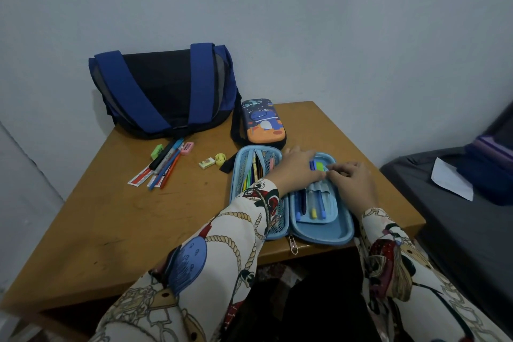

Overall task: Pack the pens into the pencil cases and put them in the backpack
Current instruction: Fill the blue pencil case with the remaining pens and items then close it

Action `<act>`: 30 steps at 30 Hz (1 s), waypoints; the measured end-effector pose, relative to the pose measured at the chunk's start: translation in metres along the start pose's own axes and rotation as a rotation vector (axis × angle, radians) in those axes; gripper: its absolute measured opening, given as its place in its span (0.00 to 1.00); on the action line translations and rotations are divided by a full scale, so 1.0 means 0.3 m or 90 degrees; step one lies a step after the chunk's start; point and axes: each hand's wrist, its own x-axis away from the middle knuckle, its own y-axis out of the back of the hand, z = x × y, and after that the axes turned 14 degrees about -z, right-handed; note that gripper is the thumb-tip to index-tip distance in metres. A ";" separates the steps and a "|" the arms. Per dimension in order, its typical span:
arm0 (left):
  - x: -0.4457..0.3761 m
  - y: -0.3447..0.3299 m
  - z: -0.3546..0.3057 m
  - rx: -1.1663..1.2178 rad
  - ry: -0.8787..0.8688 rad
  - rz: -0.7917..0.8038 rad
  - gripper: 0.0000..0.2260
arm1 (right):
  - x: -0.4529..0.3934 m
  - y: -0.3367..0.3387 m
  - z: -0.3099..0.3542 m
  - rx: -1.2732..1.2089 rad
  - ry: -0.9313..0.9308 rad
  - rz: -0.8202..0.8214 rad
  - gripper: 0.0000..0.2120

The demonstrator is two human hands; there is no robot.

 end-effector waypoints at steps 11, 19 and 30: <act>0.033 0.284 0.337 -0.075 0.218 -0.476 0.16 | 0.001 -0.002 0.001 -0.006 -0.009 -0.003 0.04; 0.116 0.358 0.613 -0.330 0.353 -0.311 0.21 | 0.004 0.001 0.006 0.008 -0.005 -0.009 0.06; 0.158 0.263 0.576 -0.378 0.218 -0.310 0.18 | 0.002 -0.003 -0.001 0.007 -0.009 -0.009 0.06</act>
